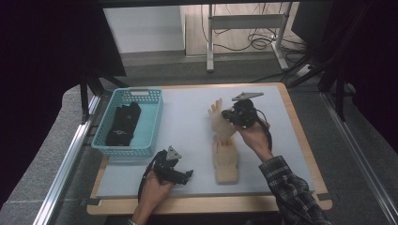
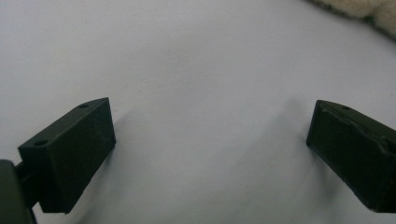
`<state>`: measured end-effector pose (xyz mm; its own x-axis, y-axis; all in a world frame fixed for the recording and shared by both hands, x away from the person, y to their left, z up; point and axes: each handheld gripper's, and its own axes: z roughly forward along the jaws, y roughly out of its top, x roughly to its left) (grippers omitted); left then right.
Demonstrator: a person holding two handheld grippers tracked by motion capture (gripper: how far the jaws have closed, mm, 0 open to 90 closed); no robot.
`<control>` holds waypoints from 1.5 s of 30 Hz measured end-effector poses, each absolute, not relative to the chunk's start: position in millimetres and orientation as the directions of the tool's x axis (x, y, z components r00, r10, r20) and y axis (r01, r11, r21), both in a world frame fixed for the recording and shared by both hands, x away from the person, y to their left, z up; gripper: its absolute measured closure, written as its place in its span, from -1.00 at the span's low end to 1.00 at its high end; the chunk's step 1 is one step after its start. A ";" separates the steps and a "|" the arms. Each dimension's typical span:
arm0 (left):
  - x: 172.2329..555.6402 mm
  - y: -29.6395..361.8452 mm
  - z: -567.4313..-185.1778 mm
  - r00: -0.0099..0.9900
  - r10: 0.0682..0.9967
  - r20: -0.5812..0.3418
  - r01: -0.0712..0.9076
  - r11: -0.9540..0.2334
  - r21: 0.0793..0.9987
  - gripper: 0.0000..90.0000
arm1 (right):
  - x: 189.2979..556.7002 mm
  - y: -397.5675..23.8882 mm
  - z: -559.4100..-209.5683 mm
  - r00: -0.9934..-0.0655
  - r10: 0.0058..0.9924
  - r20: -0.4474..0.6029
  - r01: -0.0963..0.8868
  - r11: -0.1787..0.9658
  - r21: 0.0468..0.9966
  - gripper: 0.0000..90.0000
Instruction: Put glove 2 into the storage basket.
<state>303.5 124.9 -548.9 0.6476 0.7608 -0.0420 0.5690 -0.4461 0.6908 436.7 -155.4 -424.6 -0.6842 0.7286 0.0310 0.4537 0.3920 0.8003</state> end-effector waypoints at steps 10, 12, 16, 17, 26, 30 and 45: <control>303.5 124.8 -548.9 0.647 0.761 -0.042 0.569 -0.446 0.691 -0.97 | 432.1 -226.9 -438.0 -0.559 0.823 -0.103 0.481 0.423 0.768 0.89; 303.5 124.8 -548.9 0.647 0.761 -0.042 0.569 -0.446 0.691 -0.97 | 430.4 -230.9 -444.0 -0.551 0.826 -0.121 0.489 0.437 0.755 0.89; 303.5 124.8 -548.9 0.647 0.761 -0.042 0.569 -0.446 0.691 -0.97 | 427.7 -223.3 -454.0 -0.567 0.813 -0.131 0.485 0.458 0.745 0.87; 303.5 124.8 -548.9 0.647 0.761 -0.042 0.569 -0.446 0.691 -0.97 | 427.2 -218.6 -455.7 -0.574 0.809 -0.127 0.482 0.459 0.746 0.87; 303.5 124.9 -548.9 0.647 0.761 -0.042 0.569 -0.446 0.691 -0.97 | 430.6 -165.2 -465.5 -0.680 0.731 -0.060 0.455 0.485 0.747 0.44; 303.5 124.9 -548.9 0.647 0.761 -0.042 0.569 -0.446 0.690 -0.97 | 434.3 -159.2 -466.8 -0.693 0.716 -0.087 0.439 0.515 0.736 0.34; 303.5 124.9 -549.0 0.648 0.761 -0.042 0.569 -0.446 0.691 -0.97 | 456.2 -189.1 -502.4 -0.746 0.661 -0.086 0.422 0.568 0.707 0.00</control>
<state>303.5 124.9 -549.0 0.6475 0.7609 -0.0419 0.5689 -0.4461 0.6909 456.2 -189.1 -502.4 -0.7455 0.6609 -0.0861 0.4219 0.5680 0.7066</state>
